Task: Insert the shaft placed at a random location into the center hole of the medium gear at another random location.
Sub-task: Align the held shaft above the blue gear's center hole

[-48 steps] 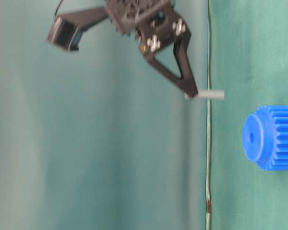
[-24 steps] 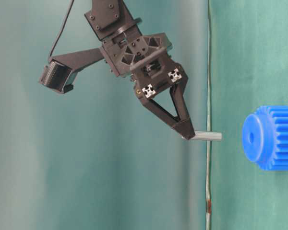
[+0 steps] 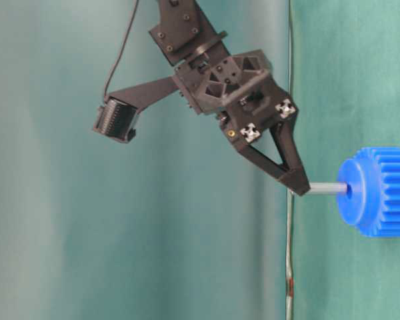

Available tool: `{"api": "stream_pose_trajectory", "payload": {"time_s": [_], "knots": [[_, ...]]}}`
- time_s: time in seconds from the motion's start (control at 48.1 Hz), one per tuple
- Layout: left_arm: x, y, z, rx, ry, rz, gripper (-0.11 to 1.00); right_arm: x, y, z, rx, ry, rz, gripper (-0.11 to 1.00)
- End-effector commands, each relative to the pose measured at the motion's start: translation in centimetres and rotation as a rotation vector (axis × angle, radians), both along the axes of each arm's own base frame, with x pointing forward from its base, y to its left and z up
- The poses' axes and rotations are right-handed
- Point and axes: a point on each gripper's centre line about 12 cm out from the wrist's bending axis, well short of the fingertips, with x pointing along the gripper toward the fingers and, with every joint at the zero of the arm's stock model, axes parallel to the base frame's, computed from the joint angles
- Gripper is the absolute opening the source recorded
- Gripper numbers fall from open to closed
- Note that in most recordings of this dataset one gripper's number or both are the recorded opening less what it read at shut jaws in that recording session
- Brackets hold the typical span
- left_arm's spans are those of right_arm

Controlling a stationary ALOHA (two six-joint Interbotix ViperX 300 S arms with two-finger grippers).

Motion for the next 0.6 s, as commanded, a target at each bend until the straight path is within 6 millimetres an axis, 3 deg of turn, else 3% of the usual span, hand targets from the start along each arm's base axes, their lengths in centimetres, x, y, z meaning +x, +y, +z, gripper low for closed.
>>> {"api": "stream_pose_trajectory", "payload": {"time_s": [0.0, 0.415, 0.582], "knots": [[0.2, 0.0, 0.8, 0.001, -0.018, 0.001, 0.0, 0.7, 0.0, 1.4, 0.017, -0.052, -0.013, 0.13], [0.2, 0.1, 0.8, 0.001, -0.02, 0.003, 0.0, 0.5, 0.2, 3.4, 0.013, -0.09, -0.009, 0.13], [0.3, 0.1, 0.7, 0.0, -0.017, 0.003, 0.0, 0.6, 0.4, 3.2, 0.018, -0.076, -0.005, 0.13]]}}
